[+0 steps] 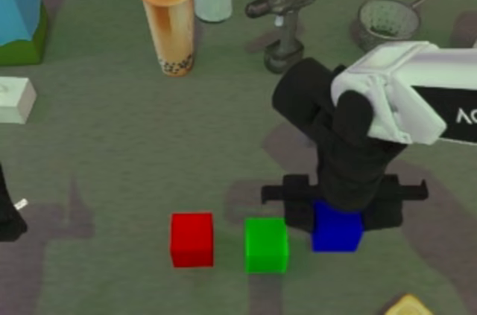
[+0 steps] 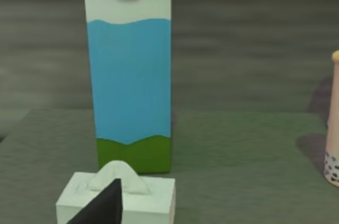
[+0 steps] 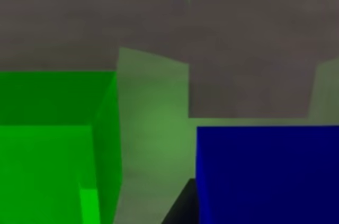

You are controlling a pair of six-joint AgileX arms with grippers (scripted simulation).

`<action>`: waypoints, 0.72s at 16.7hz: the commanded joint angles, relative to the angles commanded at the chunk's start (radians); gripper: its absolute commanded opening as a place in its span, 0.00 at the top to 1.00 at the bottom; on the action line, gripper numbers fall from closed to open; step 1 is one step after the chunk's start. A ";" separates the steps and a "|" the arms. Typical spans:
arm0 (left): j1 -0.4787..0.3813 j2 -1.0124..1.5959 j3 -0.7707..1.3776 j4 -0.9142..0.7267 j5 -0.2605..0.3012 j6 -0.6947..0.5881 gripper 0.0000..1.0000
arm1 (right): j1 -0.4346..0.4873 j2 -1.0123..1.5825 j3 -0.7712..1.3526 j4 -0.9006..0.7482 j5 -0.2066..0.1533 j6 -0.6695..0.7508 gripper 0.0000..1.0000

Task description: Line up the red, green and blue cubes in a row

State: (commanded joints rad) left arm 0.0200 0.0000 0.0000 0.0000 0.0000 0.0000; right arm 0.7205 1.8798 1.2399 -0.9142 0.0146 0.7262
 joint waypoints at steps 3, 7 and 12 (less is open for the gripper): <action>0.000 0.000 0.000 0.000 0.000 0.000 0.00 | 0.001 0.037 -0.060 0.100 0.001 0.004 1.00; 0.000 0.000 0.000 0.000 0.000 0.000 0.00 | 0.002 0.045 -0.073 0.119 0.002 0.005 1.00; 0.000 0.000 0.000 0.000 0.000 0.000 0.00 | 0.002 0.045 -0.073 0.119 0.002 0.005 0.70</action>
State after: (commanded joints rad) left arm 0.0200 0.0000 0.0000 0.0000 0.0000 0.0000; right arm 0.7226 1.9248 1.1670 -0.7953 0.0163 0.7313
